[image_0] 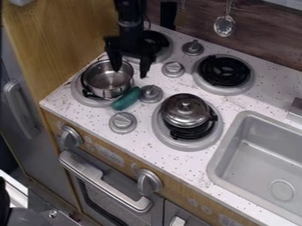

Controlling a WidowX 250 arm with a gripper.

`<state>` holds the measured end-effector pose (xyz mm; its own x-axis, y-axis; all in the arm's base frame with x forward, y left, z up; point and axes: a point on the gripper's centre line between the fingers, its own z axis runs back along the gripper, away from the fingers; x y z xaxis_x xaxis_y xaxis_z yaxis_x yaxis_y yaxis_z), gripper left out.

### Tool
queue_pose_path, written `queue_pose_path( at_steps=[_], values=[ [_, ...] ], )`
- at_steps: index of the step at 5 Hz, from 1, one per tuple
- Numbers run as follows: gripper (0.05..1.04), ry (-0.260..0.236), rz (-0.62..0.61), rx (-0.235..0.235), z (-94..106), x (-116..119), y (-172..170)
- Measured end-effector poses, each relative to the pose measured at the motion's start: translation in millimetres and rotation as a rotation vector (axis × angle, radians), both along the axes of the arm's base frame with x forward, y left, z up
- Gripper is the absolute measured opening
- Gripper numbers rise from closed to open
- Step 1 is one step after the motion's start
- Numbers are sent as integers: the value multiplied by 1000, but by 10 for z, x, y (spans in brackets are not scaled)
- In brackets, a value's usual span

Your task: Move the silver pot from the lower left burner to the upper right burner

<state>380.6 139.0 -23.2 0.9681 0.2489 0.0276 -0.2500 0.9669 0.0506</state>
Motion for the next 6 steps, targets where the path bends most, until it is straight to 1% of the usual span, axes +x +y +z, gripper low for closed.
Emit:
queue_pose_path(
  at_steps=[1, 2, 3, 4, 5, 6],
  values=[
    [951, 39, 22, -21, -186, 7, 24],
    [701, 31, 44, -34, -262, 21, 25],
    [416, 18, 37, -16, -231, 63, 61],
    [177, 20, 21, 3, -223, 66, 80],
    [84, 23, -12, 21, -224, 62, 52],
    [70, 12, -67, 46, -136, 35, 42]
  ],
)
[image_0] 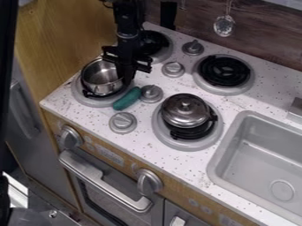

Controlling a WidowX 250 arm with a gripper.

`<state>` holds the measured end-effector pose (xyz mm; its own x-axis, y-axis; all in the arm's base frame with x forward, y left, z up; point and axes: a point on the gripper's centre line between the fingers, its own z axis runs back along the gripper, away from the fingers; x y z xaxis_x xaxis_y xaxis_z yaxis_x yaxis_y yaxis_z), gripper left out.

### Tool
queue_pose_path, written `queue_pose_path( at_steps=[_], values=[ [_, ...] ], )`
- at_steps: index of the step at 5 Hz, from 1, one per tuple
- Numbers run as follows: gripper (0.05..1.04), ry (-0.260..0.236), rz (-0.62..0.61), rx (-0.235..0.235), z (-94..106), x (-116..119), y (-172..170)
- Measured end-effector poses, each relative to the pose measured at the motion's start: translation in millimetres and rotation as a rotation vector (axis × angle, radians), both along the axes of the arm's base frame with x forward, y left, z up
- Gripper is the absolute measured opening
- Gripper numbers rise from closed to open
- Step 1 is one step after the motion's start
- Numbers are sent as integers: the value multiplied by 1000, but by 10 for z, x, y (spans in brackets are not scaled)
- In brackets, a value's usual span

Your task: Move the silver pot from the lower left burner to the upper right burner

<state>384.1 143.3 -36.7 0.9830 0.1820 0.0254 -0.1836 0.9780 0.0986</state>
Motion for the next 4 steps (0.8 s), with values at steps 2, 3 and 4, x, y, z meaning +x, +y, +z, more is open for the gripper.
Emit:
queue_pose_path(
  at_steps=[2, 3, 4],
  values=[
    [64, -115, -289, 55, 255, 72, -575],
    [64, -157, -400, 61, 293, 191, -886],
    [63, -225, -494, 65, 406, 395, -1150]
  ],
)
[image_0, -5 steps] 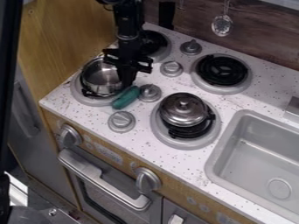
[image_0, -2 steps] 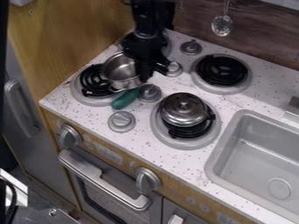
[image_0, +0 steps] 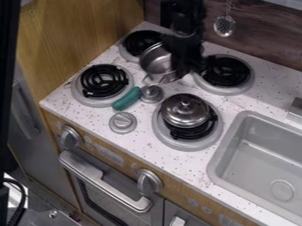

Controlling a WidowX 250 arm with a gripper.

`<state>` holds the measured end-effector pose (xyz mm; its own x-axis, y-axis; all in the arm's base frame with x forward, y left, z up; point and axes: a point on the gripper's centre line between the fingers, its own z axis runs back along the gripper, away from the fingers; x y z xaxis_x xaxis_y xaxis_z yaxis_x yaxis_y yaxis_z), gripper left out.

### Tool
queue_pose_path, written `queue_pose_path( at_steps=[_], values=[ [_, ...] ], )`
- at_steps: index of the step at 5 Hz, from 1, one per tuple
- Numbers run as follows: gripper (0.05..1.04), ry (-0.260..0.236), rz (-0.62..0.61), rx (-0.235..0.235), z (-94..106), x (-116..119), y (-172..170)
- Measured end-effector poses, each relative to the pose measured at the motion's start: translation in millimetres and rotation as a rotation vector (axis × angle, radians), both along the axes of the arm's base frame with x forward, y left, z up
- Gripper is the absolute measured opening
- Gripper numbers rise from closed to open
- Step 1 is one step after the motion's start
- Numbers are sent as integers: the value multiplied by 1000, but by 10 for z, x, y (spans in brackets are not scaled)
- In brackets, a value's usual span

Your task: Move the silver pot from the lower left burner to the upper right burner

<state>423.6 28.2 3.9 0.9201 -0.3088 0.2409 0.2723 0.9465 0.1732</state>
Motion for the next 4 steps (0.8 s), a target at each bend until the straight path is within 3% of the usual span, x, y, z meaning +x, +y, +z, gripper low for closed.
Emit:
queue_pose_path(
  at_steps=[4],
  values=[
    [62, -49, -267, -9, -359, 656, -763]
  ],
)
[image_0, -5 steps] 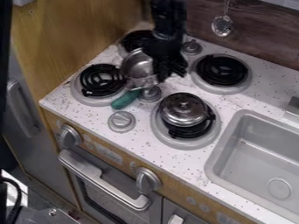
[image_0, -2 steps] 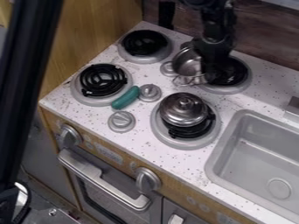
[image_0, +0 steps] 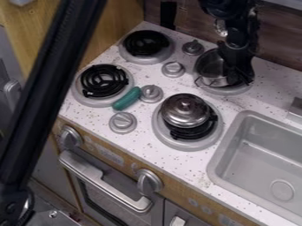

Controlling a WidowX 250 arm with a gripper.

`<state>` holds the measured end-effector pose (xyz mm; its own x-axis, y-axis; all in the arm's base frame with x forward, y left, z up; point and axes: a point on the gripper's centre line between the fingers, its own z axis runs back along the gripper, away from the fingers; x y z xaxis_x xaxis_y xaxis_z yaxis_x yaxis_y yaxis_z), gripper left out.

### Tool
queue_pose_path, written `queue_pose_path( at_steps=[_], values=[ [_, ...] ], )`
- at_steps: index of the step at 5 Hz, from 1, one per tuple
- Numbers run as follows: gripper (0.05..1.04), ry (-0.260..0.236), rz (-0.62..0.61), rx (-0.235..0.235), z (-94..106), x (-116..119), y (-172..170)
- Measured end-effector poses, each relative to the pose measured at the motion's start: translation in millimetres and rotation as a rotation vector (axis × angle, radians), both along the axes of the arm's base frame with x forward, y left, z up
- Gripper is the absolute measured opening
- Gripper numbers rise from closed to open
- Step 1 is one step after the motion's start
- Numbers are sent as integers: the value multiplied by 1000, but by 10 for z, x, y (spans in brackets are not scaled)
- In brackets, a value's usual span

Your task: Move the silver pot from the lower left burner to the upper right burner

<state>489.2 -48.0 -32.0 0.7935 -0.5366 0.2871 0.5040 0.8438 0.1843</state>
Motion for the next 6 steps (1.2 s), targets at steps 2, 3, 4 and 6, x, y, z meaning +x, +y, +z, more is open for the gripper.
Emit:
queue_pose_path(
  at_steps=[2, 3, 4, 6],
  values=[
    [77, -20, -39, -18, -28, 165, -181],
    [222, -15, -3, -23, -34, 154, -212],
    [483, 7, 17, 0, -115, 79, -216],
    [996, -49, 121, 5, 386, -131, -148]
  ],
)
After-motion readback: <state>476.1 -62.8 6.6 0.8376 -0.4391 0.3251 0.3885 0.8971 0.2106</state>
